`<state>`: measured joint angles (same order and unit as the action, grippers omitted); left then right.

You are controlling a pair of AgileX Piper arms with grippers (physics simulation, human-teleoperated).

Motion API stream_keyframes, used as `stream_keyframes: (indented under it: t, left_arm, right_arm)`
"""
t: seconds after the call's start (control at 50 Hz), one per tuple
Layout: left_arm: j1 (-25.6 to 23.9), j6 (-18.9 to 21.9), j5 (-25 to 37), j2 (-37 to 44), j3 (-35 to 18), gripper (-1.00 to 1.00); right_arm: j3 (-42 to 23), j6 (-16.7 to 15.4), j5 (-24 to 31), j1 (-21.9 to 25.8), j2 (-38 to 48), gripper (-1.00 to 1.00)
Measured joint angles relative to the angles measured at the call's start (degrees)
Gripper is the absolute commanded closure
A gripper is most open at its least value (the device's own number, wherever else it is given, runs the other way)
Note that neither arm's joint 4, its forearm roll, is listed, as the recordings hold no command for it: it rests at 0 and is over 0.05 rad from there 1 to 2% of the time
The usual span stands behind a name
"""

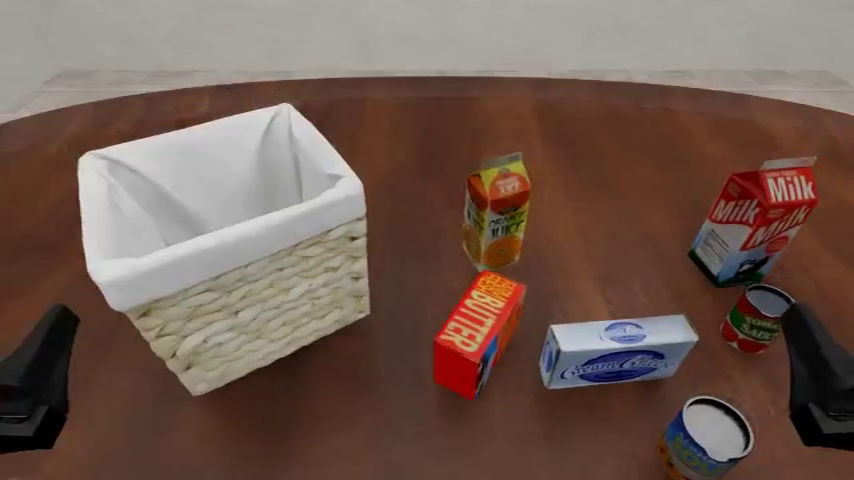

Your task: Pick up the orange juice, and put it in the basket.

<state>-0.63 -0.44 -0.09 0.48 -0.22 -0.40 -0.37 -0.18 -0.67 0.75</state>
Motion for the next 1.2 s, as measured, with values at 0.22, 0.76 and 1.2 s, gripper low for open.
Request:
stream_keyframes:
  t: [0.22,0.76,1.2]
  left_arm:
    - [-1.71,0.69,1.21,0.59,-0.77,-1.0]
    - [-19.12,-1.29,15.9,11.59,-23.36,-1.0]
    - [-32.88,8.47,7.36,43.62,-40.12,-1.0]
  right_arm:
    - [-2.25,1.22,2.46,0.97,0.27,-1.0]
    - [-3.86,2.77,4.45,1.54,-0.39,-1.0]
    - [-2.91,2.38,3.43,1.94,-0.29,-1.0]
